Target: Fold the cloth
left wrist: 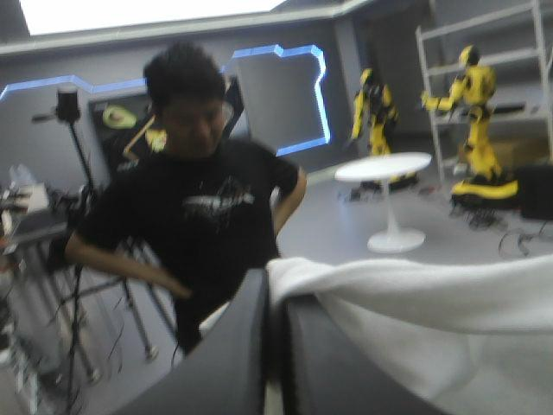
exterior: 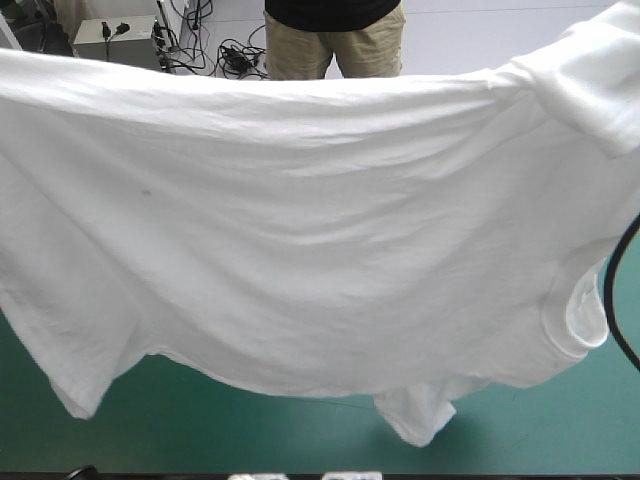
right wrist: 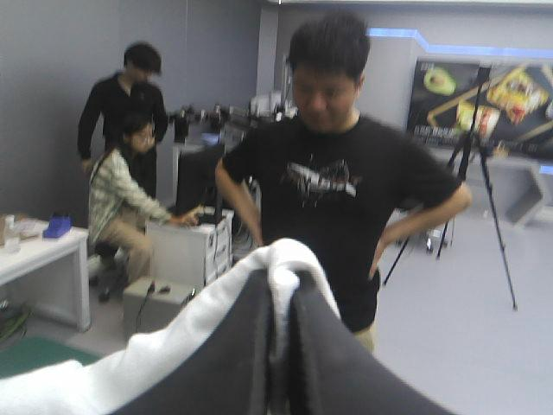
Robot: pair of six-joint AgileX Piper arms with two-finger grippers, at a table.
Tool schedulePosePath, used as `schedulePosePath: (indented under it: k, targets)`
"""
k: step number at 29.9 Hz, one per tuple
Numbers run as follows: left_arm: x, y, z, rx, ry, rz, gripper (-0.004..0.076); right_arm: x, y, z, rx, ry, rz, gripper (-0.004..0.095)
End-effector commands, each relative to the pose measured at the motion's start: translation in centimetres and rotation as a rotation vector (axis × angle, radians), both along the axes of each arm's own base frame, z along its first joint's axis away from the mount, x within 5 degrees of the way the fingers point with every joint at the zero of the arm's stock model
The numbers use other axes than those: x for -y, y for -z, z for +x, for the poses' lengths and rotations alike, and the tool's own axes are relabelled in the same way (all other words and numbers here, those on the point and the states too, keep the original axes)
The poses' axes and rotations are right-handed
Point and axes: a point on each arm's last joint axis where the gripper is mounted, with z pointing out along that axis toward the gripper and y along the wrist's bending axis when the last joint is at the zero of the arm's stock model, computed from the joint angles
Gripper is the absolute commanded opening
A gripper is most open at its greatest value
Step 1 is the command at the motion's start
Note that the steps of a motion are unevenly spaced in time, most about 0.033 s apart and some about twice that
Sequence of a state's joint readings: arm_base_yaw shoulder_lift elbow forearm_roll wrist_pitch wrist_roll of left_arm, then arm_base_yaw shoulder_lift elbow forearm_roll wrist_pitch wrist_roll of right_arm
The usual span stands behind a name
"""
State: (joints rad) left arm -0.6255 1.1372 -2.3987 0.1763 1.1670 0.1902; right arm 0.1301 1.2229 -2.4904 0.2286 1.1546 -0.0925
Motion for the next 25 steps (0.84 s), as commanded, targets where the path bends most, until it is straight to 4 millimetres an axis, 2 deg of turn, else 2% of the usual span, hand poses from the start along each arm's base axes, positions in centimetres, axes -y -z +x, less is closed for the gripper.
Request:
schedulePosePath:
  k: [1, 4, 7, 10, 12, 16, 21, 25]
  targets:
    - [0.8, 2.3, 3.6, -0.127, -0.162, 0.052, -0.0009, -0.2, 1.4, 3.1, -0.112, 0.016, 0.004, -0.0017]
    - [3.3, 6.5, 8.3, -0.307, -0.253, 0.163, -0.0008, -0.9, 3.7, 6.9, -0.251, 0.017, -0.002, -0.0017]
    - [6.4, 11.0, 12.9, -0.396, -0.274, 0.233, -0.0008, -1.9, 6.8, 11.2, -0.399, 0.004, -0.016, -0.0017]
    - [8.0, 15.1, 17.0, -0.496, -0.309, 0.246, -0.0004, -2.7, 10.5, 15.3, -0.554, 0.007, -0.038, -0.0017]
    - [8.4, 17.4, 19.7, -0.587, -0.307, 0.228, -0.0004, -3.1, 12.7, 17.5, -0.629, 0.001, -0.042, -0.0017]
    - [7.7, 20.8, 24.6, -0.735, -0.272, 0.175, -0.0004, -4.0, 17.8, 22.3, -0.768, 0.011, -0.055, -0.0018]
    - [5.7, 24.7, 29.5, -0.865, -0.281, 0.092, -0.0004, -4.6, 21.9, 27.6, -0.791, 0.043, -0.044, -0.0017]
    - [3.9, 27.5, 32.7, -0.937, -0.295, 0.021, -0.0004, -5.2, 25.3, 31.6, -0.81, 0.059, -0.032, -0.0017]
